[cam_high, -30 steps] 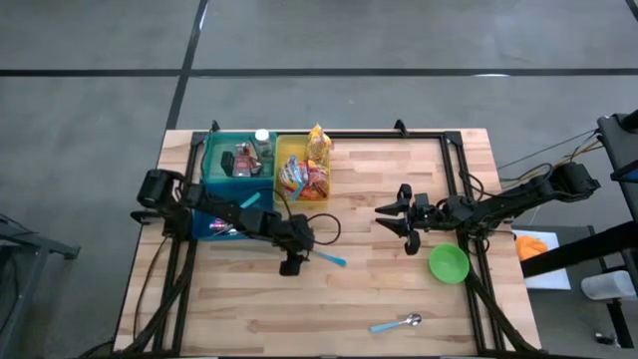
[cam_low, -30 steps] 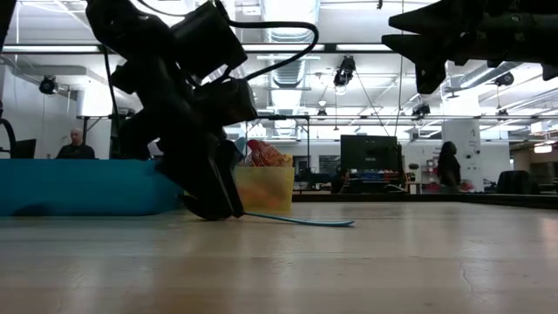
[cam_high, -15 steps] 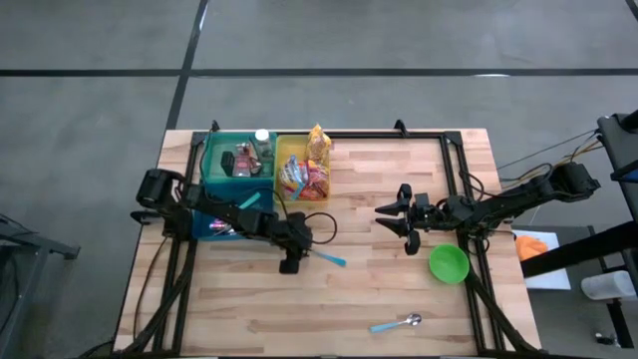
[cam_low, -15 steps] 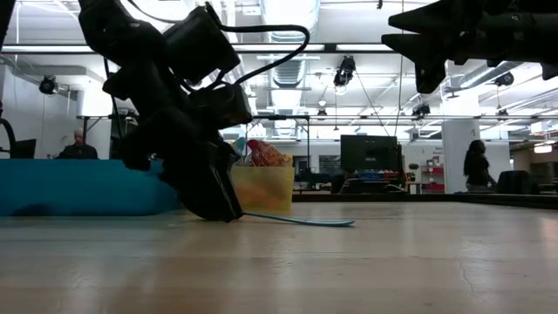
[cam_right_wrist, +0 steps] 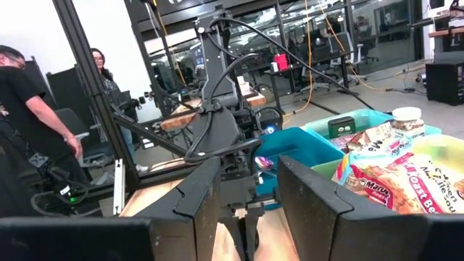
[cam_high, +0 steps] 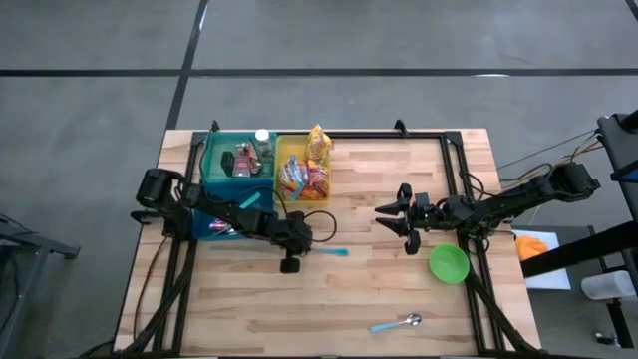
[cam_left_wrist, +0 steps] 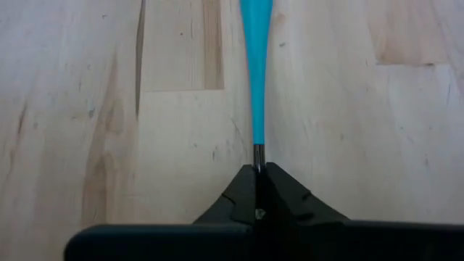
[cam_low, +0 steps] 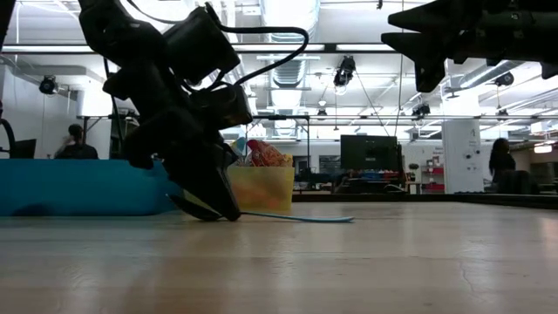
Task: Pick & Place Food Item
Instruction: Put the blue spoon into the blue bin
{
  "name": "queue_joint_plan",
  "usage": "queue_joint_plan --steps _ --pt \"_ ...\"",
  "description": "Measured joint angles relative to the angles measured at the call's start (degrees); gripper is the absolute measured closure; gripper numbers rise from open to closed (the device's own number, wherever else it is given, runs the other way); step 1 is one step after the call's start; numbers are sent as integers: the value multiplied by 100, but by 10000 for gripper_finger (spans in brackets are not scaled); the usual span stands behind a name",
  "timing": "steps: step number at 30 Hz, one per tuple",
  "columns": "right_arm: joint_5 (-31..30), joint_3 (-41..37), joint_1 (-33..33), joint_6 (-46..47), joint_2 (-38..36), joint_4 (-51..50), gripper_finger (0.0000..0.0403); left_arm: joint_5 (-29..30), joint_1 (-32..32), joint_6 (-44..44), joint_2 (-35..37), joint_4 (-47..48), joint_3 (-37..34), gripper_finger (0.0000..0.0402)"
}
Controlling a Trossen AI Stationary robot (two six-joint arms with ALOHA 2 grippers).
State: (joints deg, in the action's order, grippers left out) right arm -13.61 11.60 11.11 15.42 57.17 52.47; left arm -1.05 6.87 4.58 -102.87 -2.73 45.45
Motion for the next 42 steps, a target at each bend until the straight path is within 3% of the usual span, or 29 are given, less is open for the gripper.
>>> queue_joint_plan --steps 12,20,30,42 --pt "0 0 0 0 0 0 268 18 -10 219 63 26 29 393" --pt "0 0 0 0 0 -2 268 531 4 550 856 906 214 393" --pt "2 -2 0 0 -2 -11 268 1661 33 1484 2395 3377 640 393" --pt "2 2 0 0 -2 -42 268 2258 112 3875 3347 6384 542 394"
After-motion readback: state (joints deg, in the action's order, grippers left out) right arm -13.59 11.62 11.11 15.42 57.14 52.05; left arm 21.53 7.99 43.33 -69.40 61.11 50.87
